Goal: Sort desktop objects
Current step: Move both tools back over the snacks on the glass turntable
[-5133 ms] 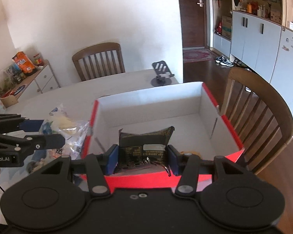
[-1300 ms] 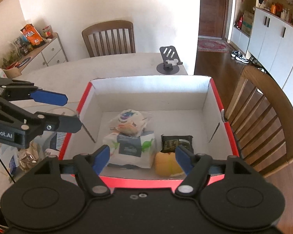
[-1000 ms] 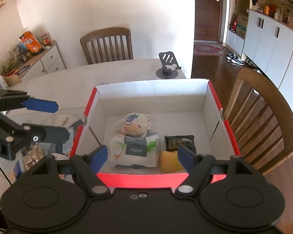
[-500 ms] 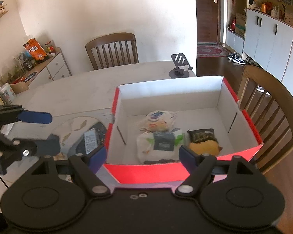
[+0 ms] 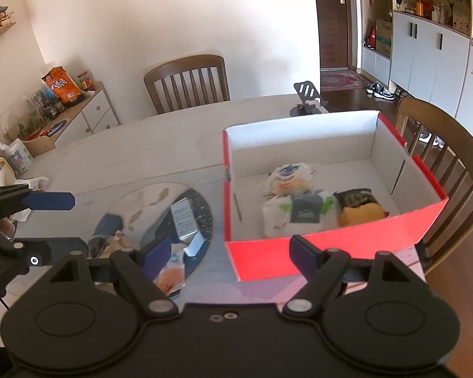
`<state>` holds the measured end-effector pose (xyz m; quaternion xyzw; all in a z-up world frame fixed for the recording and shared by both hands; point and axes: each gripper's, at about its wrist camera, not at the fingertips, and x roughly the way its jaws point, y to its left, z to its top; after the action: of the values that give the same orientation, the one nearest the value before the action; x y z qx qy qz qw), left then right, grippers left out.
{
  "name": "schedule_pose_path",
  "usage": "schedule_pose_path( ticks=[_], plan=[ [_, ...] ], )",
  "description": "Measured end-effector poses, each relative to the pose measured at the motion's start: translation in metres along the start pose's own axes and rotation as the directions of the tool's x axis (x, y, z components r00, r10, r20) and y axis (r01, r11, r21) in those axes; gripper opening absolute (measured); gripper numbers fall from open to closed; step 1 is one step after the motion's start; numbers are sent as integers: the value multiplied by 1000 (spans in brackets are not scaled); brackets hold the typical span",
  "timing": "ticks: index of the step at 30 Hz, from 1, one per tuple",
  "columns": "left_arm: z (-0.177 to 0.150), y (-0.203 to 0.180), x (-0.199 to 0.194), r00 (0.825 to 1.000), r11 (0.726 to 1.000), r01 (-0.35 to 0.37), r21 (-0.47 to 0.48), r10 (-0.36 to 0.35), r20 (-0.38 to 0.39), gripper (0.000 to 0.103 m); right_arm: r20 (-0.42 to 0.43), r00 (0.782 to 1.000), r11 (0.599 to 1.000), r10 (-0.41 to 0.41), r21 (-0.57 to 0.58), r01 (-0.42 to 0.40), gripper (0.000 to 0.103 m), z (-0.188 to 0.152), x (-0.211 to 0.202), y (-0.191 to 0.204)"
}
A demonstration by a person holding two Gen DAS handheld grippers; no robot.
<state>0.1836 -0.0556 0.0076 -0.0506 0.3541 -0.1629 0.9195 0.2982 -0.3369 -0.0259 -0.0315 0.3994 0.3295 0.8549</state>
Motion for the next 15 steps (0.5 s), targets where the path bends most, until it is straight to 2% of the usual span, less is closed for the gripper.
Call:
schedule_pose_path(
  ticks=[12, 15],
  plan=[
    [-40, 28, -34, 1000, 1000, 1, 1, -1, 4, 103, -15, 1000, 1000, 5, 2, -5, 82, -25, 7, 49],
    [-49, 36, -40, 1000, 1000, -25, 0, 25, 3, 103, -15, 1000, 1000, 8, -10, -8, 82, -30, 10, 63]
  ],
)
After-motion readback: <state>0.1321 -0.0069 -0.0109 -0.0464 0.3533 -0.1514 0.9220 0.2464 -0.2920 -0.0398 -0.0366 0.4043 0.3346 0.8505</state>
